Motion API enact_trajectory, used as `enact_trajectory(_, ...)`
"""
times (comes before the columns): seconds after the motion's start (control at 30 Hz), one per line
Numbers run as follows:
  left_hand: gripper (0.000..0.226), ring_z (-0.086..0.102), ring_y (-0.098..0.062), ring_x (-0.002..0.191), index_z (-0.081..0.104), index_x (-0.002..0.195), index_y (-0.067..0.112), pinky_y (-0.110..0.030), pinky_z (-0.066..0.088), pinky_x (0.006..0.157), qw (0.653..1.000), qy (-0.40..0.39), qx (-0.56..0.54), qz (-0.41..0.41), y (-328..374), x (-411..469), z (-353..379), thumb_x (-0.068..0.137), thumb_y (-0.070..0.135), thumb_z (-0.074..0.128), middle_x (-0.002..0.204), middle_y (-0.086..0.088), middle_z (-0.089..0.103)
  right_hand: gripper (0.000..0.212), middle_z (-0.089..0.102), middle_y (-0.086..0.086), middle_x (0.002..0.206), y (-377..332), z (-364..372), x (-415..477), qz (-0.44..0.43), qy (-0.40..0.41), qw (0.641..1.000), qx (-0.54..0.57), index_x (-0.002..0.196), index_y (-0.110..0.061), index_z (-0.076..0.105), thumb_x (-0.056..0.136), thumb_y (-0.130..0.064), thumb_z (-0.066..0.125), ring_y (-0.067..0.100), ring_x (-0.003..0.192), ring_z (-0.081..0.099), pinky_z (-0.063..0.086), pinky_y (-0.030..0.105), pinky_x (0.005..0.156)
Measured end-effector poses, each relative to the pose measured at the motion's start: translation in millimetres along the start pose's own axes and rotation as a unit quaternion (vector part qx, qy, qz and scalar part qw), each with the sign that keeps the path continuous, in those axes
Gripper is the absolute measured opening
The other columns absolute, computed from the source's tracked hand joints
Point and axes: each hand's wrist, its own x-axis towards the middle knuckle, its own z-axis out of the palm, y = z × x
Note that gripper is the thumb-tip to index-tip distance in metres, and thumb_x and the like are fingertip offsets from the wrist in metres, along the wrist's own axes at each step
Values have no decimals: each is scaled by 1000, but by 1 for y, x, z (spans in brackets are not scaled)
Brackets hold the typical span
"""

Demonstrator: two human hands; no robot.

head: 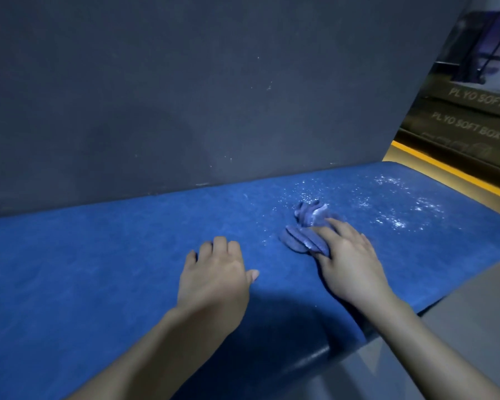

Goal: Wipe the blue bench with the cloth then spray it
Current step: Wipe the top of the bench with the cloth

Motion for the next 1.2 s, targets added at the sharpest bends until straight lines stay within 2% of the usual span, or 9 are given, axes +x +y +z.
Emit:
enact_trajectory(0.27,28,45,-23,113,45,110,18,-32,34,78,999,31,-23,1,-10,10,-9,99,41,32,119,1,46,35,51,-5,137,-38,0,-30,-1,19,995,94,126,-28,55,92,-31,52,20,135,38,21,40,115)
enact_trajectory(0.33,3,53,-23,108,43,96,23,-30,33,70,998,43,-39,-2,-16,12,-13,95,26,42,116,3,52,36,65,1,123,-63,3,-44,-32,47,997,49,115,-27,65,78,-26,62,33,121,57,39,52,102)
enact_trajectory(0.4,13,59,-26,102,44,104,23,-30,36,68,997,43,-57,-7,-21,14,-17,91,22,42,115,3,59,49,73,4,110,-90,6,-53,-46,34,998,-16,104,-31,71,55,-37,68,40,101,67,51,57,81)
enact_trajectory(0.57,43,57,-33,102,33,131,18,-38,48,84,991,35,-124,-44,-25,16,-22,89,12,39,117,-7,61,39,65,4,126,-95,9,-37,-56,-9,997,-47,101,-40,68,62,-42,64,41,113,61,47,59,90)
enact_trajectory(0.63,54,51,-31,117,24,141,15,-38,43,92,987,29,-148,-50,-21,10,-20,89,5,34,136,-8,47,37,37,-1,152,-77,11,-15,-44,-44,998,-25,122,-43,52,86,-41,51,36,139,32,22,57,111)
enact_trajectory(0.7,63,37,-26,134,10,149,15,-35,34,104,990,26,-137,-35,-15,4,-14,91,3,32,152,-5,26,41,16,-5,159,-53,16,12,-2,-61,998,-7,133,-41,37,93,-42,42,31,146,11,5,54,116)
enact_trajectory(0.83,44,26,-27,136,29,136,6,-32,25,110,998,-8,-39,39,-8,5,3,94,6,39,151,-11,24,43,21,-3,156,-30,15,35,49,-26,998,-26,136,-32,38,94,-38,44,29,143,17,12,50,116)
enact_trajectory(1.03,27,36,-23,129,45,123,16,-38,25,109,997,-29,-31,58,-14,23,-3,99,17,32,138,-5,37,45,19,-5,158,-45,22,16,-38,-30,999,5,137,-36,36,93,-44,41,27,145,12,6,45,118)
enact_trajectory(1.2,48,1,-26,148,22,148,20,-46,4,118,998,-47,-48,18,-24,45,-3,102,32,26,161,-5,4,41,17,-4,158,-67,32,42,-98,-49,994,28,135,-40,37,94,-41,41,30,146,7,1,49,117)
